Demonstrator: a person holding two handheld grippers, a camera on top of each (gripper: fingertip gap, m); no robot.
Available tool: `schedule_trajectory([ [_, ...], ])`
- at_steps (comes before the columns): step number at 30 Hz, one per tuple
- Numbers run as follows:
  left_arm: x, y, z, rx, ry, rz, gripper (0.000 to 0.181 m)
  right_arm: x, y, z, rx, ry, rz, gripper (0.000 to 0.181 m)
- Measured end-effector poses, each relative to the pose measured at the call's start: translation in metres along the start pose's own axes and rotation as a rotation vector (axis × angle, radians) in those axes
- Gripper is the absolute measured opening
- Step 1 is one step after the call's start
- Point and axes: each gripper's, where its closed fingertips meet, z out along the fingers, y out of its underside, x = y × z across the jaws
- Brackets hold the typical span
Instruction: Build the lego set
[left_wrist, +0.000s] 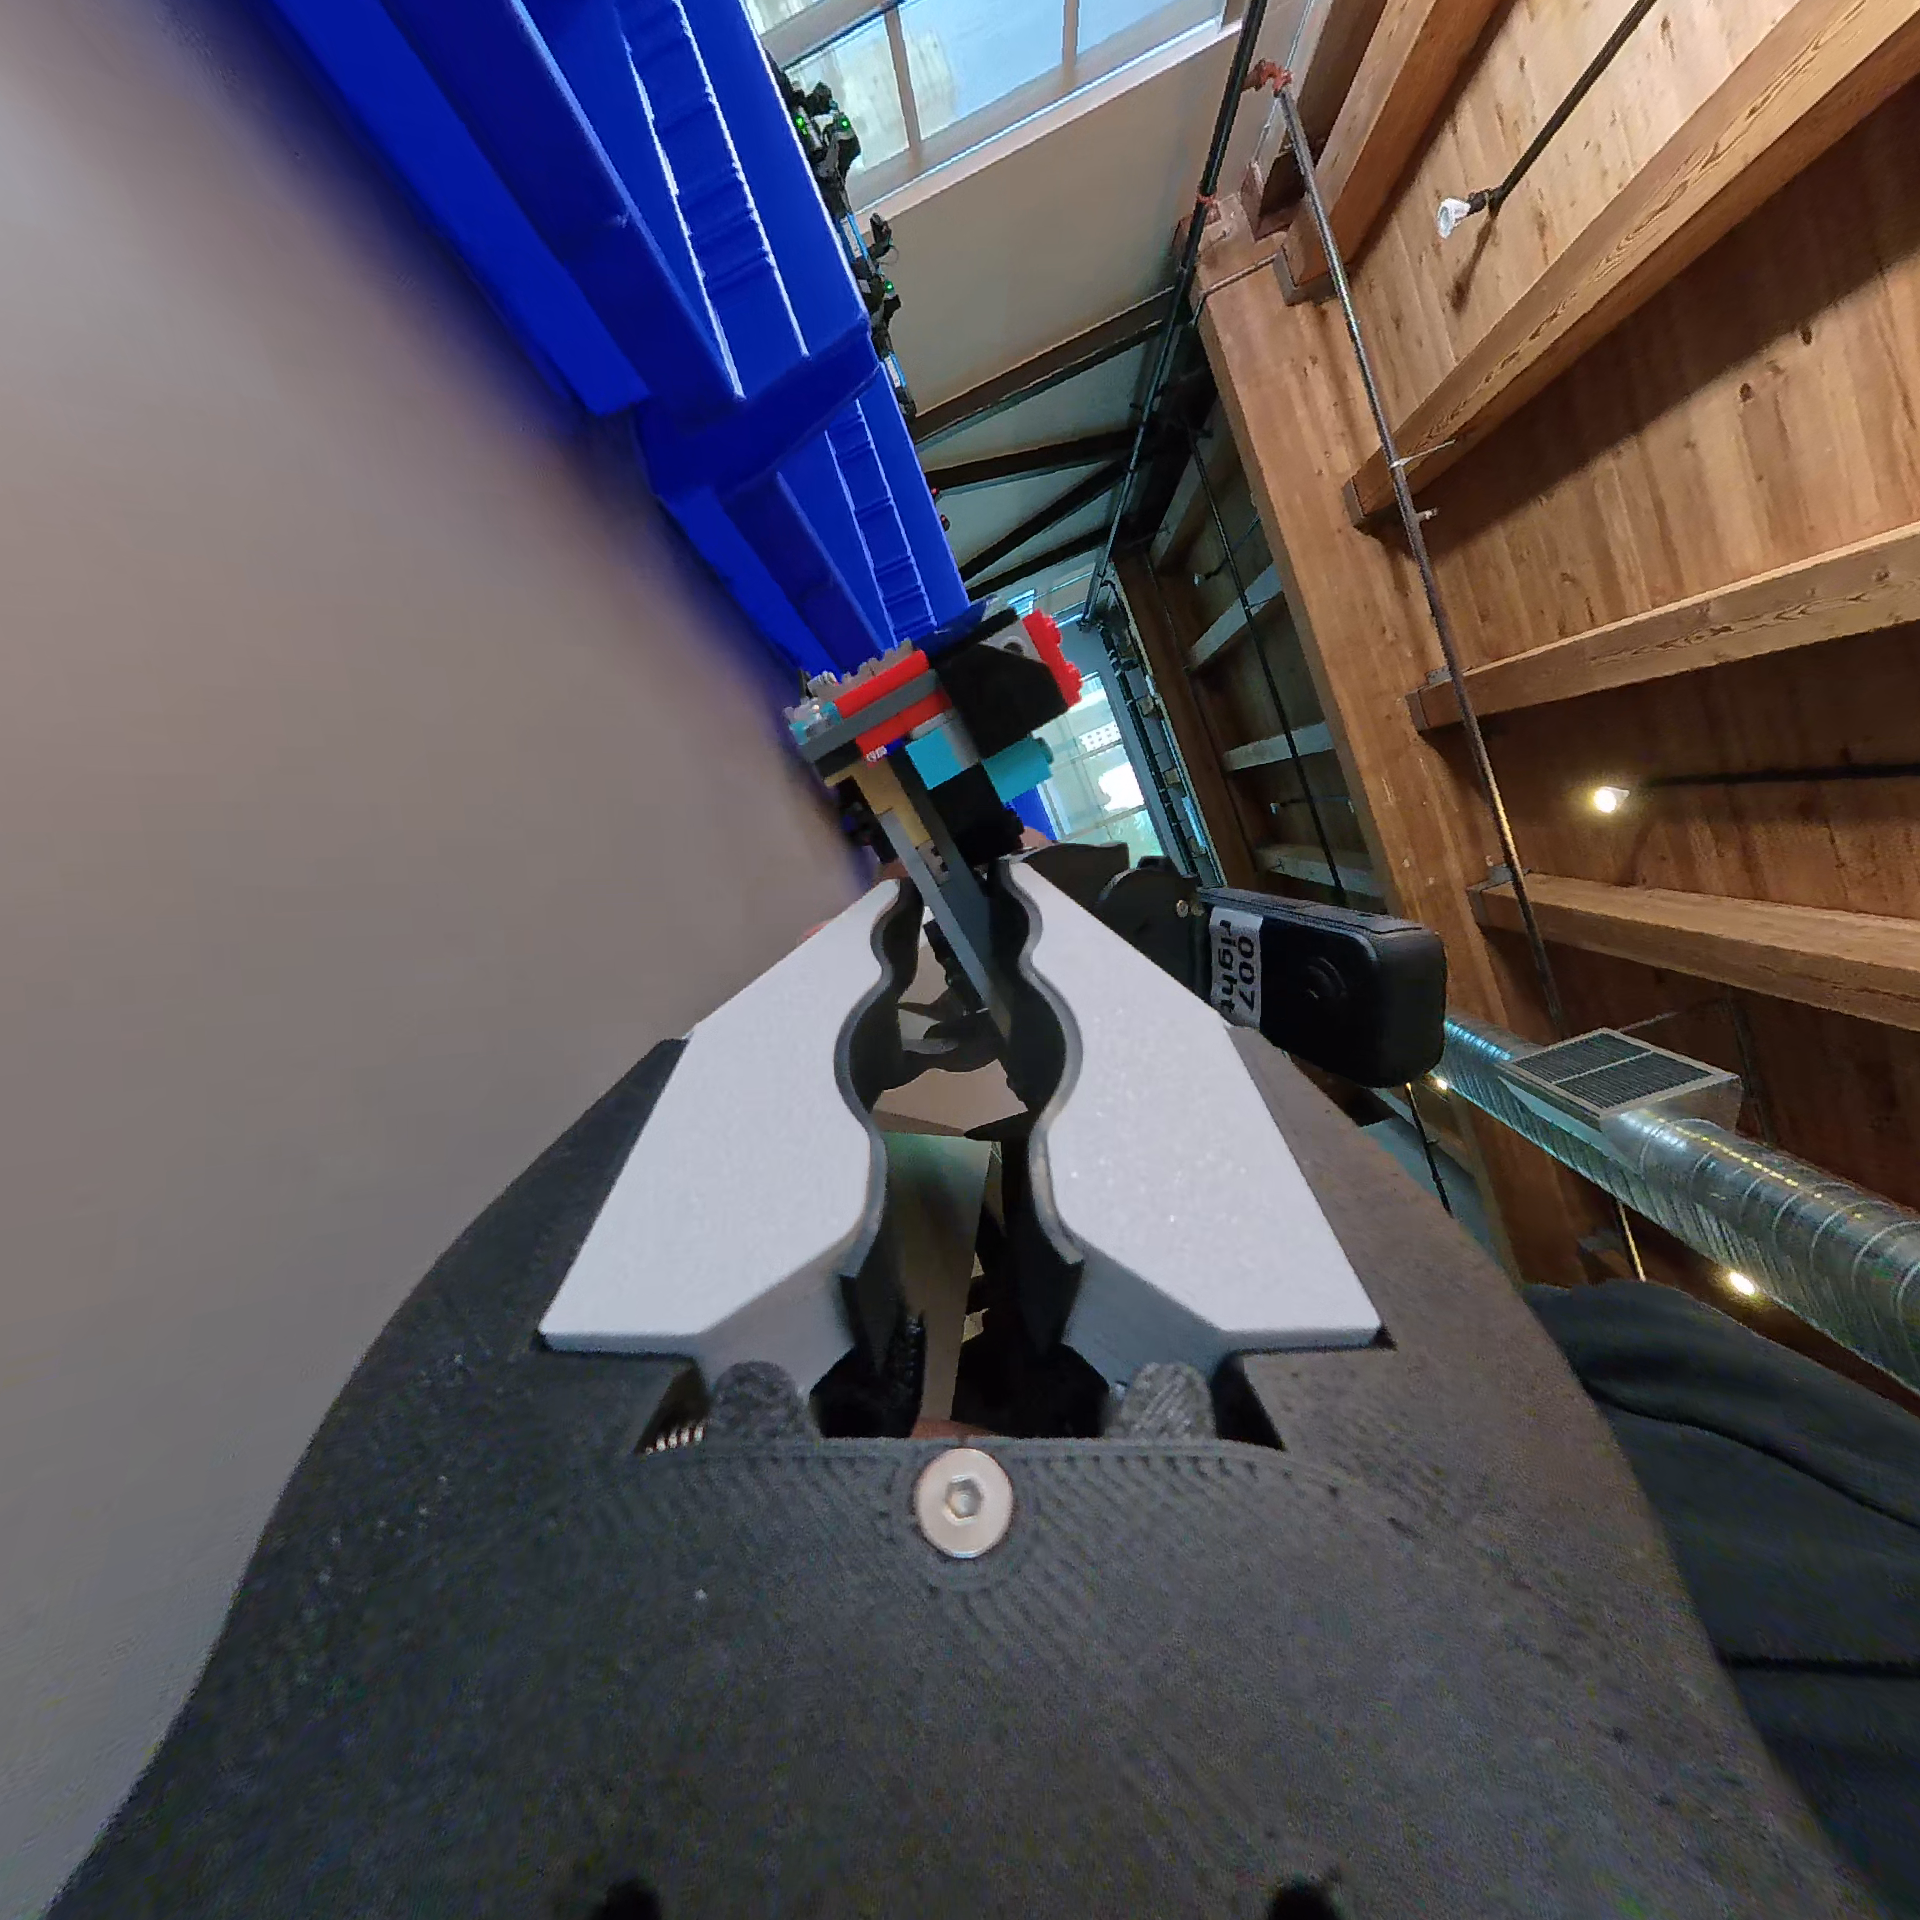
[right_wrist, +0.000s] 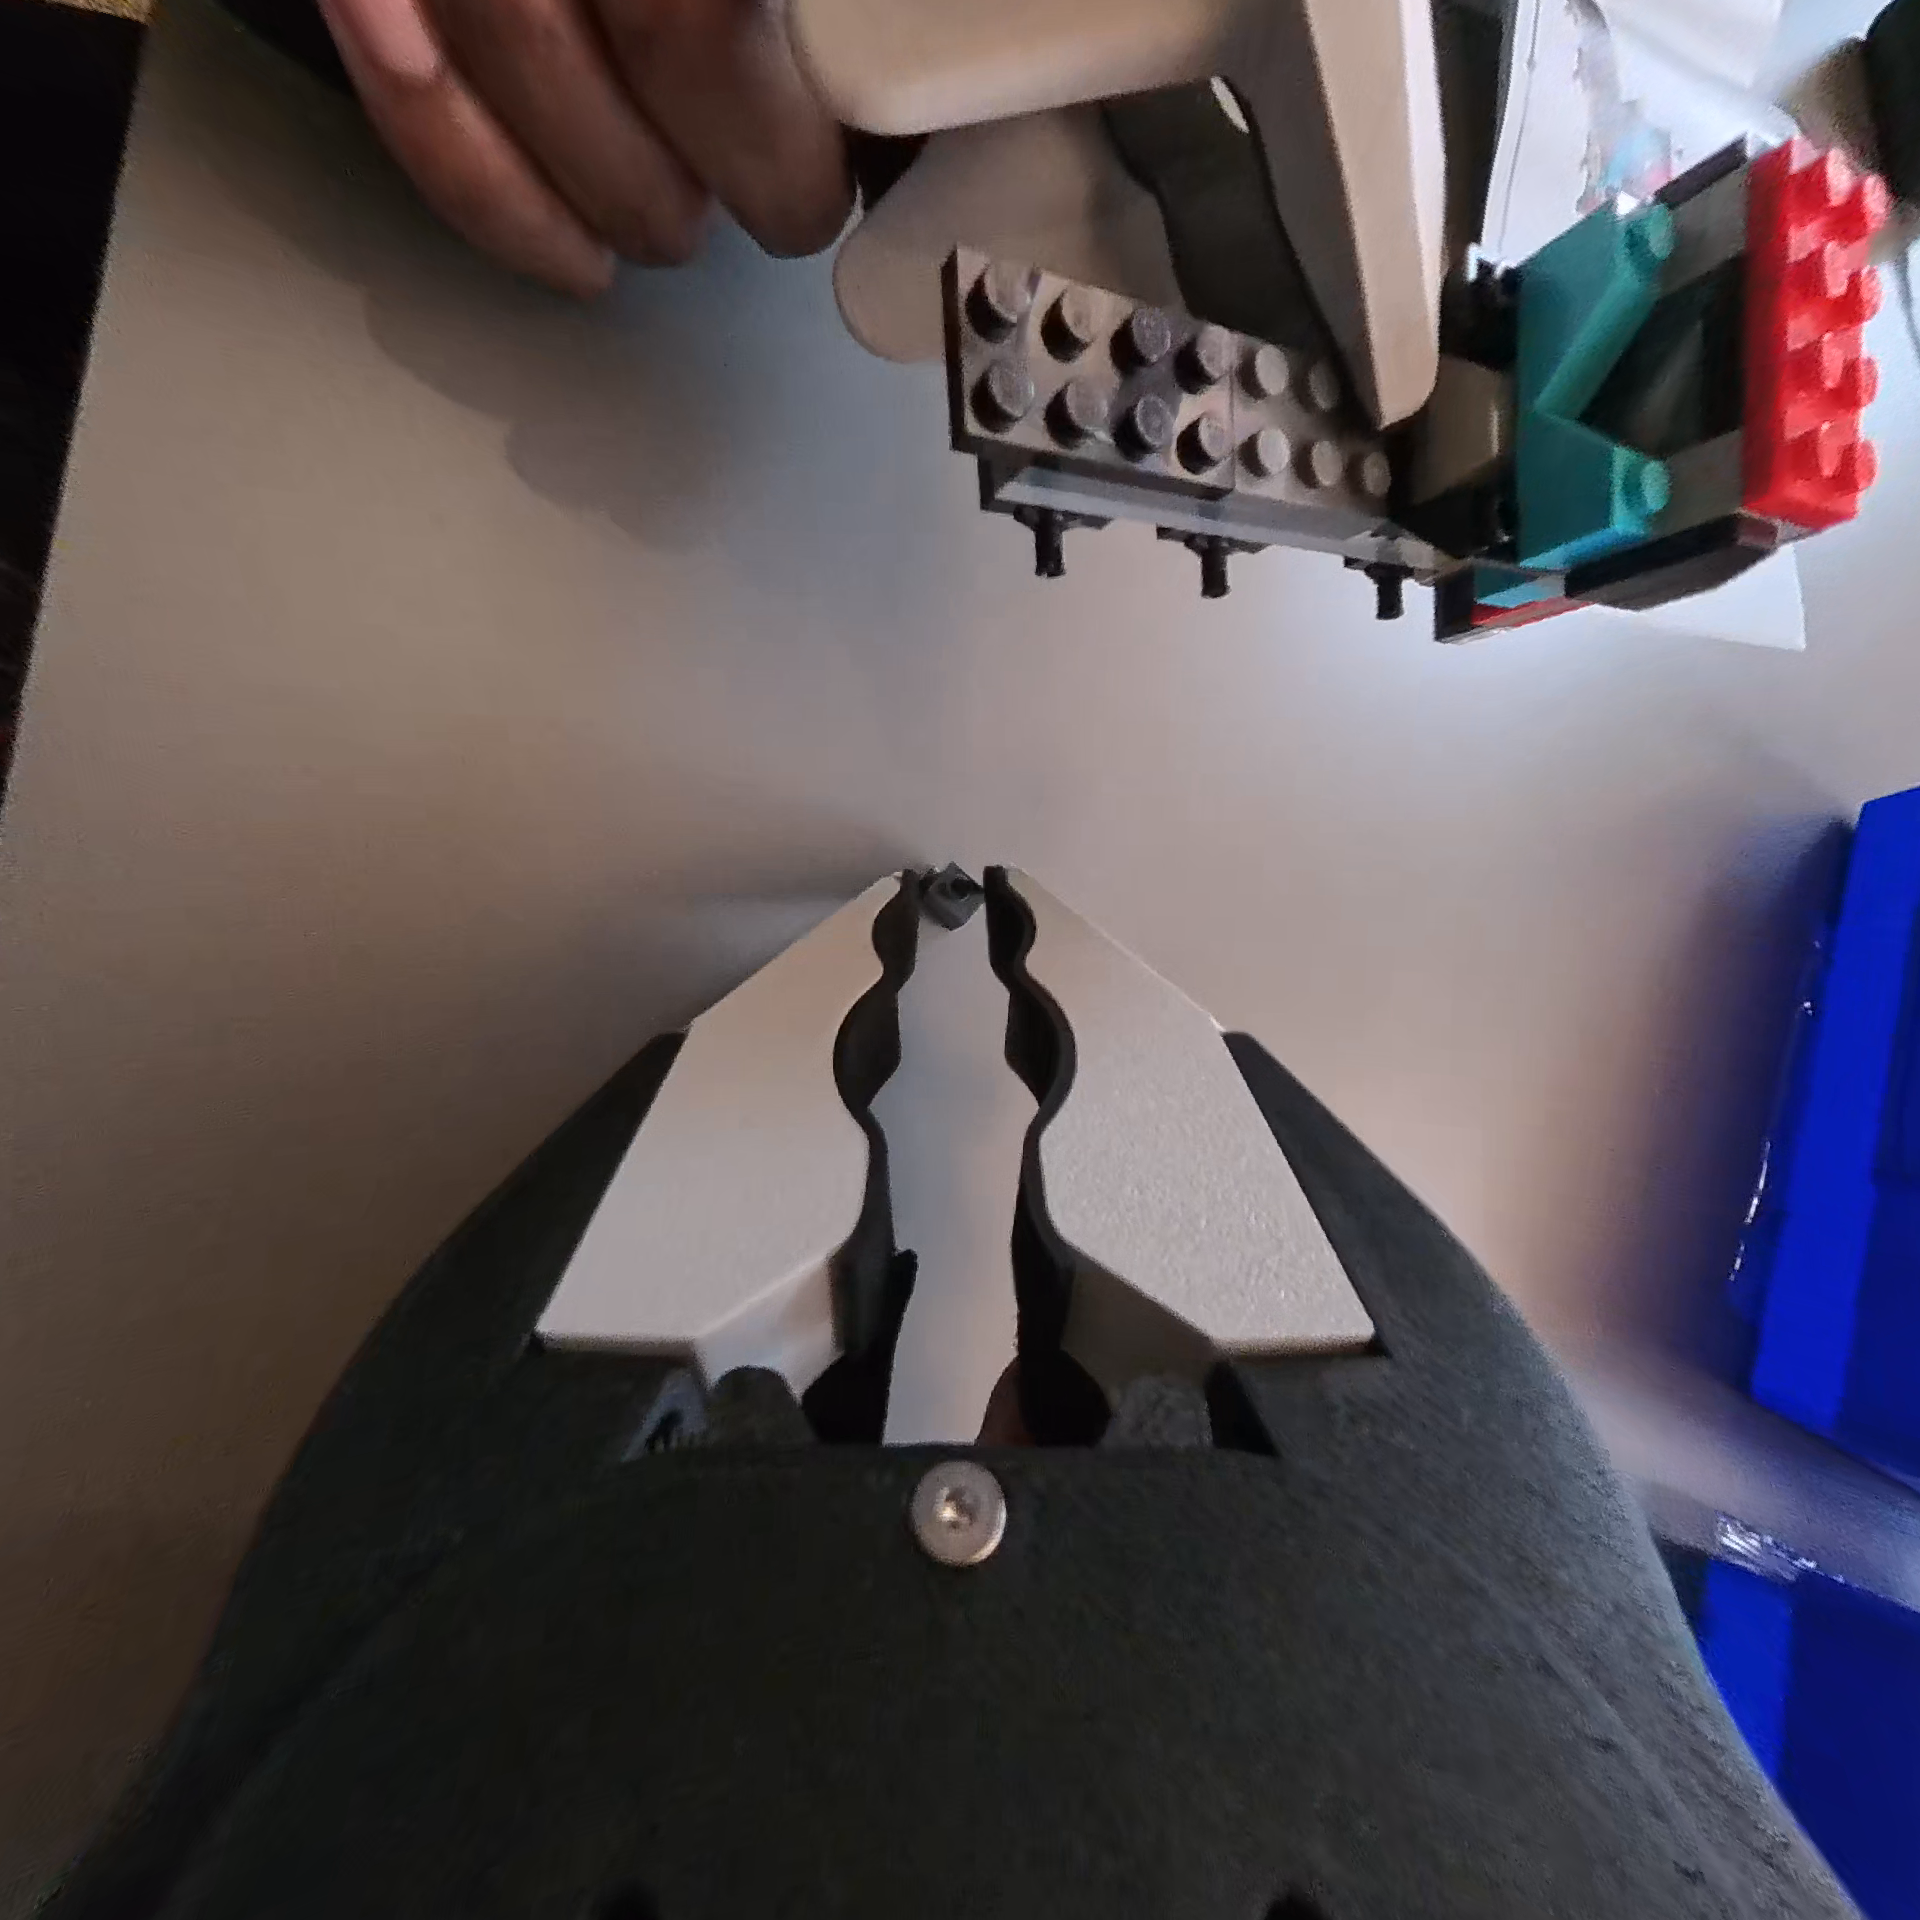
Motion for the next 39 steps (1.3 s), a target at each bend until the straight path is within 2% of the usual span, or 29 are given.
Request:
schedule_trajectory([
  [2, 0.000, 0.001, 0.000, -0.005, -0.004, 0.009, 0.014, 0.003, 0.001, -0.001, -0.006, 0.023, 0.034, 0.013],
  [5, 0.000, 0.003, 0.001, -0.010, -0.012, 0.020, 0.014, 0.010, 0.003, -0.004, 0.021, 0.066, 0.192, 0.013],
  [7, 0.000, 0.003, 0.001, -0.010, -0.014, 0.023, 0.014, 0.014, 0.011, -0.006, 0.020, 0.079, 0.314, 0.012],
  [10, 0.000, 0.004, 0.001, -0.009, -0.019, 0.028, 0.013, 0.018, 0.023, -0.013, -0.001, 0.097, 0.400, 0.013],
  [14, 0.000, 0.005, 0.002, -0.011, -0.028, 0.042, 0.013, 0.020, 0.031, -0.021, -0.030, 0.110, 0.384, 0.017],
  [19, 0.001, 0.007, 0.002, -0.014, -0.034, 0.051, 0.013, 0.021, 0.025, -0.031, -0.031, 0.081, 0.293, 0.023],
  [25, 0.001, 0.009, 0.002, -0.018, -0.039, 0.056, 0.013, 0.016, 0.023, -0.028, -0.106, 0.003, 0.199, 0.017],
  [31, 0.002, 0.008, 0.001, -0.016, -0.030, 0.046, 0.013, 0.016, 0.029, -0.019, -0.158, 0.008, 0.195, 0.009],
  [35, 0.002, 0.009, 0.001, -0.017, -0.026, 0.045, 0.013, 0.021, 0.027, -0.018, -0.123, 0.037, 0.234, 0.008],
  [39, 0.003, 0.008, 0.001, -0.014, -0.019, 0.038, 0.013, 0.030, 0.014, -0.021, -0.027, 0.073, 0.287, 0.008],
])
